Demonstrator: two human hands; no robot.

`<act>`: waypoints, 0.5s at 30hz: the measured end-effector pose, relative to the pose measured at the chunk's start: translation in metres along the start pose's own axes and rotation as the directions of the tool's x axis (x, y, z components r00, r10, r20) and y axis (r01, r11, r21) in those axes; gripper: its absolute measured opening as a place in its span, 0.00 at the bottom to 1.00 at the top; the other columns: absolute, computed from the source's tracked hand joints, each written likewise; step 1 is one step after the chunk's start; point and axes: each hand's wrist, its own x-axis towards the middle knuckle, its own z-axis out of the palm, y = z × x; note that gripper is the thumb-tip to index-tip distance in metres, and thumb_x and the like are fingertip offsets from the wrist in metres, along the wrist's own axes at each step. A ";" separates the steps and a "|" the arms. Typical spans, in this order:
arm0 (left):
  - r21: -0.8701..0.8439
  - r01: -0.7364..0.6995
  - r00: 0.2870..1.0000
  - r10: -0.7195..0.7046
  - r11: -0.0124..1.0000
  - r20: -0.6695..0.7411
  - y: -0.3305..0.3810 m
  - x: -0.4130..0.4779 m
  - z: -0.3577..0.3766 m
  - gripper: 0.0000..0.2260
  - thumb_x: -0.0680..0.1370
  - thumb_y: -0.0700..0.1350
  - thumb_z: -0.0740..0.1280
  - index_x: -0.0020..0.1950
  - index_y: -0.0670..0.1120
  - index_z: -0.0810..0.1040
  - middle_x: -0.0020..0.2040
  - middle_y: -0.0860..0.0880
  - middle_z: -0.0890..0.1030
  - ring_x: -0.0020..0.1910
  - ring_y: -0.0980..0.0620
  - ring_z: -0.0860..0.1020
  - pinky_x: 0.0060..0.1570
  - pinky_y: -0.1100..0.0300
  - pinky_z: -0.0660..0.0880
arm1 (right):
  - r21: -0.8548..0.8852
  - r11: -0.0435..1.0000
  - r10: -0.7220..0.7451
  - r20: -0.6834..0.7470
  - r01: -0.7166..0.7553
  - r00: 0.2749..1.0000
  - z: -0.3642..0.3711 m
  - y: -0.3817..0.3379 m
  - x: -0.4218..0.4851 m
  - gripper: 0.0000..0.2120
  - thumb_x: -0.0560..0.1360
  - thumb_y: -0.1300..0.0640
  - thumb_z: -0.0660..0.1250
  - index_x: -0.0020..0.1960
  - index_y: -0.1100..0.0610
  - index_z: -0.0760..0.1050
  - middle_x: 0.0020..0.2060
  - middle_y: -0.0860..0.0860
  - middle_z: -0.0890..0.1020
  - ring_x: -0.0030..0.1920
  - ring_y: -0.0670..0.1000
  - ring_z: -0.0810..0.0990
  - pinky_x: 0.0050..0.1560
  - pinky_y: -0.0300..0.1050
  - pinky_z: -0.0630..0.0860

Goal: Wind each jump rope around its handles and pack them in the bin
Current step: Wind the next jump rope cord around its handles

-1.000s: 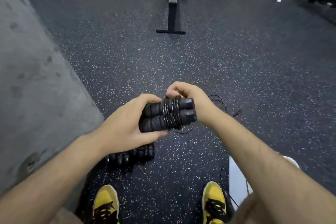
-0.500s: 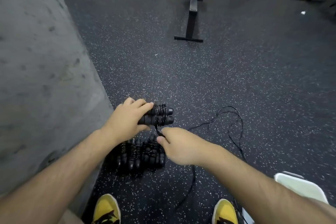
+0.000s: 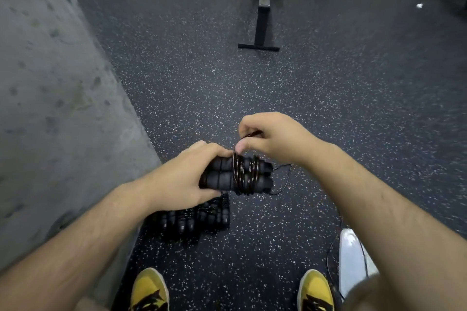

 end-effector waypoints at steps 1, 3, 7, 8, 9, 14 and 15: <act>-0.060 0.008 1.000 -0.008 0.998 0.000 0.006 -0.002 -0.001 0.31 0.69 0.49 0.78 0.67 0.60 0.66 0.58 0.61 0.71 0.61 0.61 0.71 0.64 0.57 0.71 | 0.112 0.993 0.025 0.010 -0.026 1.000 0.001 0.004 -0.001 0.12 0.72 0.41 0.73 0.40 0.46 0.74 0.33 0.43 0.77 0.35 0.44 0.73 0.40 0.46 0.72; -0.189 0.002 0.999 -0.012 0.982 -0.051 0.017 -0.005 -0.002 0.30 0.69 0.50 0.79 0.65 0.59 0.67 0.60 0.59 0.75 0.64 0.59 0.74 0.64 0.55 0.72 | 0.279 0.955 0.087 0.071 -0.104 0.994 0.006 0.012 -0.002 0.06 0.76 0.50 0.72 0.42 0.49 0.78 0.34 0.47 0.79 0.35 0.43 0.74 0.41 0.45 0.73; -0.332 0.012 0.958 -0.106 0.943 -0.268 0.020 -0.005 -0.007 0.29 0.69 0.46 0.81 0.61 0.58 0.67 0.58 0.59 0.78 0.61 0.56 0.77 0.61 0.58 0.73 | 0.092 0.979 0.154 0.271 -0.185 0.950 0.041 0.007 -0.004 0.09 0.81 0.64 0.60 0.54 0.60 0.78 0.48 0.53 0.82 0.48 0.52 0.79 0.52 0.47 0.77; -0.300 0.026 0.941 -0.125 0.953 -0.315 0.016 -0.003 -0.007 0.28 0.69 0.45 0.81 0.59 0.59 0.67 0.57 0.58 0.78 0.60 0.57 0.77 0.60 0.58 0.73 | 0.042 0.985 0.152 0.251 -0.168 0.956 0.055 0.000 -0.006 0.11 0.82 0.64 0.56 0.57 0.61 0.76 0.50 0.53 0.80 0.49 0.53 0.77 0.50 0.44 0.73; -0.256 0.051 0.924 -0.143 0.965 -0.354 0.011 -0.001 -0.007 0.27 0.69 0.44 0.80 0.58 0.58 0.67 0.56 0.57 0.78 0.59 0.57 0.77 0.59 0.56 0.73 | 0.049 0.985 0.149 0.220 -0.164 0.964 0.067 -0.013 -0.009 0.12 0.84 0.62 0.54 0.61 0.60 0.74 0.52 0.54 0.78 0.49 0.54 0.75 0.49 0.42 0.69; 0.097 0.136 0.909 -0.086 0.986 -0.407 -0.020 0.005 -0.008 0.24 0.69 0.42 0.77 0.60 0.47 0.69 0.58 0.51 0.71 0.57 0.48 0.73 0.58 0.42 0.74 | -0.038 0.987 0.161 0.250 -0.157 0.955 0.097 -0.054 -0.020 0.09 0.85 0.54 0.55 0.51 0.57 0.67 0.41 0.51 0.76 0.36 0.50 0.74 0.33 0.41 0.64; 0.117 0.129 0.910 -0.071 0.985 -0.408 -0.024 0.005 -0.009 0.23 0.69 0.41 0.76 0.60 0.47 0.69 0.59 0.50 0.69 0.57 0.46 0.73 0.58 0.42 0.74 | -0.047 0.987 0.162 0.247 -0.155 0.955 0.092 -0.058 -0.021 0.09 0.85 0.54 0.55 0.49 0.57 0.66 0.40 0.49 0.73 0.33 0.47 0.70 0.30 0.40 0.61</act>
